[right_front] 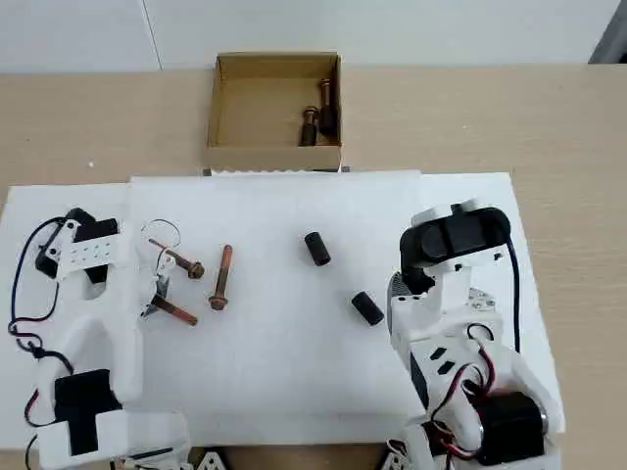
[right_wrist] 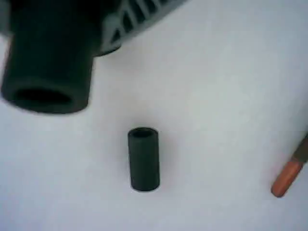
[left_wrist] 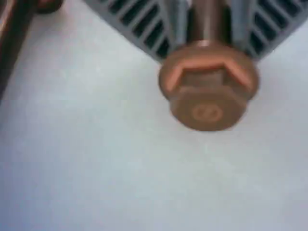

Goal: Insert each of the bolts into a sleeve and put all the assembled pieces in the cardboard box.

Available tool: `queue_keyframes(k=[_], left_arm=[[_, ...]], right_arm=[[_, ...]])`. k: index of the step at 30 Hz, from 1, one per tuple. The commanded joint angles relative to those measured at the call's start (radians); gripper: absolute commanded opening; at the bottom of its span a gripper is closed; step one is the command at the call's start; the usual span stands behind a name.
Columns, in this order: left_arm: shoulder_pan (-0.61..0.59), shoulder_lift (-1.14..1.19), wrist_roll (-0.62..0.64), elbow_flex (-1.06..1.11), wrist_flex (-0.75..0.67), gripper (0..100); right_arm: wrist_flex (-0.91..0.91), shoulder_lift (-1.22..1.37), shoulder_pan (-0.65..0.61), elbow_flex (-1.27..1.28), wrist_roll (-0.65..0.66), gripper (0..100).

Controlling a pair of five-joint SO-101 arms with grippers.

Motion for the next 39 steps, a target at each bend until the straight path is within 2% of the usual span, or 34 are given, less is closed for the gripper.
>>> queue_keyframes(k=[1,6,12,21,25,29,34,39], left_arm=[[-0.005,-0.014,0.0,-0.007,0.005,1],[-0.002,-0.014,0.0,-0.142,0.112,1],[0.084,-0.014,-0.035,-0.472,0.339,1],[0.163,-0.015,-0.209,-0.869,0.525,1],[0.17,-0.069,-0.347,-0.924,0.525,1],[0.249,-0.238,-0.473,-0.928,0.523,1],[0.287,-0.41,-0.542,-0.878,0.523,1],[0.29,-0.568,-0.591,-0.711,0.522,1]], right_arm=[[-0.013,-0.013,0.004,-0.006,0.009,0.2],[-0.013,-0.015,0.005,-0.011,0.009,0.2],[-0.013,-0.015,0.005,-0.012,0.011,0.2],[0.025,-0.016,0.005,-0.012,0.011,0.2],[0.03,-0.016,0.005,-0.012,0.011,0.2],[0.03,-0.016,0.005,-0.012,0.011,0.2],[0.03,-0.016,0.004,-0.012,0.009,0.2],[0.03,-0.016,0.002,-0.008,0.005,0.2]])
